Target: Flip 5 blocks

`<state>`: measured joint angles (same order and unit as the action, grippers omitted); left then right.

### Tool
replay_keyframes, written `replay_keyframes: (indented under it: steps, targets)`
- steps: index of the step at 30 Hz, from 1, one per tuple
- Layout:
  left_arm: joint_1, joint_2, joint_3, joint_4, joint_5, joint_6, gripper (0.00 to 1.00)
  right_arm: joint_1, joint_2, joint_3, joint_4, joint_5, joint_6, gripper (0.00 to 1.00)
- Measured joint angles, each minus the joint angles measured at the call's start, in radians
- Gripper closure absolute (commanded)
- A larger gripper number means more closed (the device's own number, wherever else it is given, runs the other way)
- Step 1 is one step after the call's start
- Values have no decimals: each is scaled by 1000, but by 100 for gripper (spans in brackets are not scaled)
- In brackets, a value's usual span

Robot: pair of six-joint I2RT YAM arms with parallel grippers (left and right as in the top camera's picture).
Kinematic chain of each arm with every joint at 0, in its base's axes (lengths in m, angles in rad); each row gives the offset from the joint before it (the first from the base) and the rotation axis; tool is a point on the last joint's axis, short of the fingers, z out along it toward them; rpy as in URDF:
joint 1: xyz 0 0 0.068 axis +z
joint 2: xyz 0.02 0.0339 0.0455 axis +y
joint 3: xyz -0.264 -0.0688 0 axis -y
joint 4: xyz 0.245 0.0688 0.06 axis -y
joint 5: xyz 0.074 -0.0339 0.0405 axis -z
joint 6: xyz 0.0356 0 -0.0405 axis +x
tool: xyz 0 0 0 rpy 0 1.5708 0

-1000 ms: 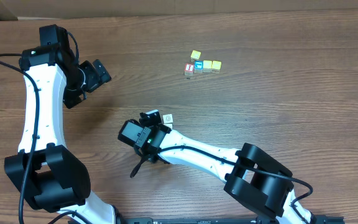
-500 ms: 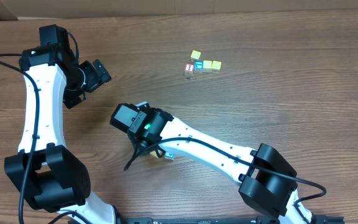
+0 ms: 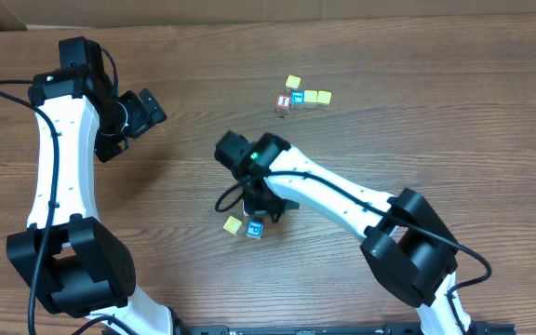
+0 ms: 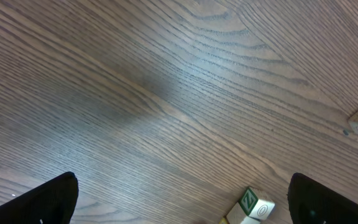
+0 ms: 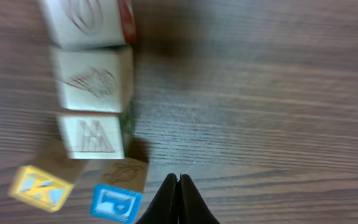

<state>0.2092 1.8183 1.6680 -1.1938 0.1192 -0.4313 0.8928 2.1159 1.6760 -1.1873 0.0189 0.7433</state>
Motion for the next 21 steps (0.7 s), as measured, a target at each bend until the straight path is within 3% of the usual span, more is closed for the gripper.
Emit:
replay_keyframes:
  steps: [5, 21]
  targets:
    - [0, 0, 0, 0, 0, 0, 0, 16, 0, -87, 75, -41, -18, 96]
    - [0, 0, 0, 0, 0, 0, 0, 79, 0, -92, 87, -117, -60, 96]
